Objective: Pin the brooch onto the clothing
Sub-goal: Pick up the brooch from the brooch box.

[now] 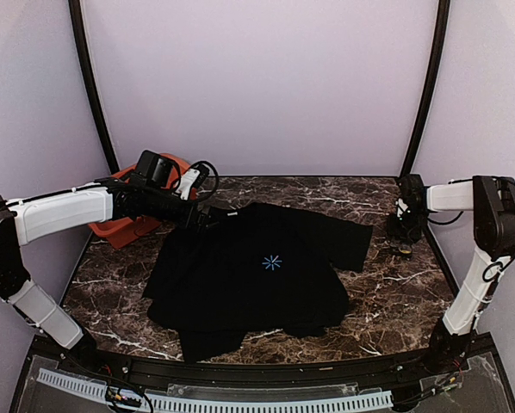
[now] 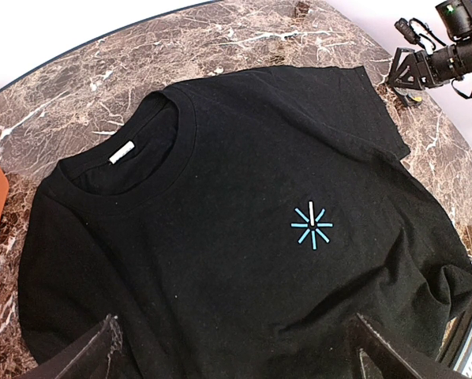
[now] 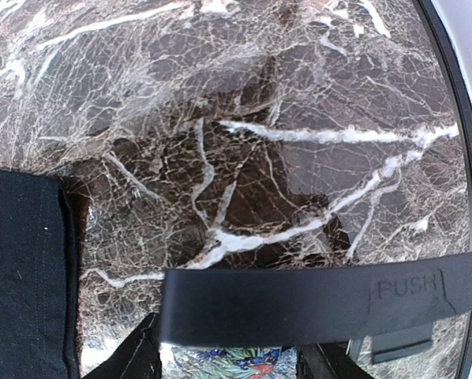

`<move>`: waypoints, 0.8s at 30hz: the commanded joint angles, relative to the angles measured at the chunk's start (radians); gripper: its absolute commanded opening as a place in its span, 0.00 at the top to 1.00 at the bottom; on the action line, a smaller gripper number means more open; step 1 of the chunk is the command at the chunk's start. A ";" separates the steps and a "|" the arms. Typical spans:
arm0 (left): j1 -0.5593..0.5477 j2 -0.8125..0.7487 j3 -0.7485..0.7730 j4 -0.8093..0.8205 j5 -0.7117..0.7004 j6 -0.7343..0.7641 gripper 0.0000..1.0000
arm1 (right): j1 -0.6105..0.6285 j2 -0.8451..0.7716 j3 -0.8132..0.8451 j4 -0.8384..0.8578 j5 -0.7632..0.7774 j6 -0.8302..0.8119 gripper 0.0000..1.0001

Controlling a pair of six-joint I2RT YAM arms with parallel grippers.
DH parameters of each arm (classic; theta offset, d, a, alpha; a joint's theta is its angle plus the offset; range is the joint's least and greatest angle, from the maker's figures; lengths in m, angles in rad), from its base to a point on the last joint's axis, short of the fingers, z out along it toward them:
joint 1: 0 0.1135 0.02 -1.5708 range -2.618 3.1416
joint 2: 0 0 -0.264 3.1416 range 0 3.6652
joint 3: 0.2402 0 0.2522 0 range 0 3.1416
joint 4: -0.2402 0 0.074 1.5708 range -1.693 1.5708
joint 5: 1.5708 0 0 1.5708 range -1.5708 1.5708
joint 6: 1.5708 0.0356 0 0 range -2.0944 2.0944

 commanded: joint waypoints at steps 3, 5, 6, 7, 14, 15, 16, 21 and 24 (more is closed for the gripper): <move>-0.002 -0.017 -0.013 -0.009 0.016 0.006 0.01 | 0.015 0.027 -0.005 0.013 0.024 -0.012 0.45; -0.002 -0.018 -0.013 -0.008 0.016 0.006 0.01 | 0.018 0.029 -0.004 0.010 0.028 -0.014 0.45; -0.002 -0.018 -0.013 -0.008 0.016 0.006 0.01 | 0.018 0.029 -0.005 0.009 0.031 -0.014 0.45; -0.002 -0.018 -0.012 -0.008 0.016 0.006 0.01 | 0.019 0.029 -0.005 0.009 0.032 -0.014 0.45; -0.002 -0.017 -0.012 -0.009 0.017 0.006 0.01 | 0.021 0.019 -0.004 0.011 0.039 -0.015 0.51; -0.002 -0.017 -0.013 -0.009 0.017 0.006 0.01 | 0.021 0.018 -0.006 0.012 0.037 -0.016 0.54; -0.002 -0.017 -0.013 -0.010 0.017 0.005 0.01 | 0.022 0.016 -0.007 0.014 0.034 -0.015 0.56; -0.002 -0.017 -0.013 -0.010 0.016 0.007 0.01 | 0.022 0.010 -0.008 0.016 0.038 -0.012 0.57; -0.002 -0.015 -0.013 -0.010 0.016 0.006 0.01 | 0.022 -0.003 -0.009 0.017 0.044 -0.010 0.57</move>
